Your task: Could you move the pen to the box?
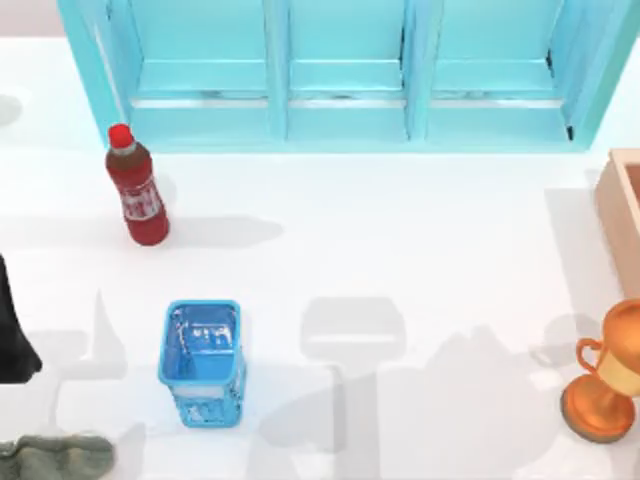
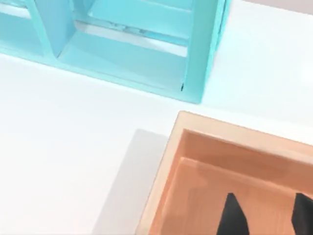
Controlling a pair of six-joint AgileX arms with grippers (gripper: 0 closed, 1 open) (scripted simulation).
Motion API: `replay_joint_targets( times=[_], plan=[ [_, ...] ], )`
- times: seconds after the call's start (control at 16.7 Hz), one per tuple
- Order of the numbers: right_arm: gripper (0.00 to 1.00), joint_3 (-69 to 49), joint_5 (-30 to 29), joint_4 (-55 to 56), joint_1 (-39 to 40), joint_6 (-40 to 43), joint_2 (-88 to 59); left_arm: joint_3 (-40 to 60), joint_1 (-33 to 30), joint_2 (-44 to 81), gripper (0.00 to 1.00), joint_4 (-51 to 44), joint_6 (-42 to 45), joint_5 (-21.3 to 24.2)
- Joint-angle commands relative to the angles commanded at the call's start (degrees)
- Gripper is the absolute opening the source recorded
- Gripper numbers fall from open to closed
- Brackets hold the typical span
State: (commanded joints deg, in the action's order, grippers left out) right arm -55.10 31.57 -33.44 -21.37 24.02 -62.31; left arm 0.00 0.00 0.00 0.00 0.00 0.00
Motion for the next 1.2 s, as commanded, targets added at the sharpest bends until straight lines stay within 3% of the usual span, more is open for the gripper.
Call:
replay_joint_targets(
  times=[0.18,0.54,1.02,1.2],
  plan=[
    [0.0,0.93,2.04,-2.36,-5.33,3.29,2.08,0.0,0.0,0.0,1.0,0.0,0.0,0.0],
    [0.0,0.97,2.1,-2.36,-5.7,3.56,2.02,0.0,0.0,0.0,1.0,0.0,0.0,0.0],
    [0.0,10.94,-1.35,14.08,-1.44,0.13,-1.85,0.0,0.0,0.0,1.0,0.0,0.0,0.0],
    [0.0,12.41,-1.69,15.66,-0.75,-0.42,-2.45,0.0,0.0,0.0,1.0,0.0,0.0,0.0]
  ],
)
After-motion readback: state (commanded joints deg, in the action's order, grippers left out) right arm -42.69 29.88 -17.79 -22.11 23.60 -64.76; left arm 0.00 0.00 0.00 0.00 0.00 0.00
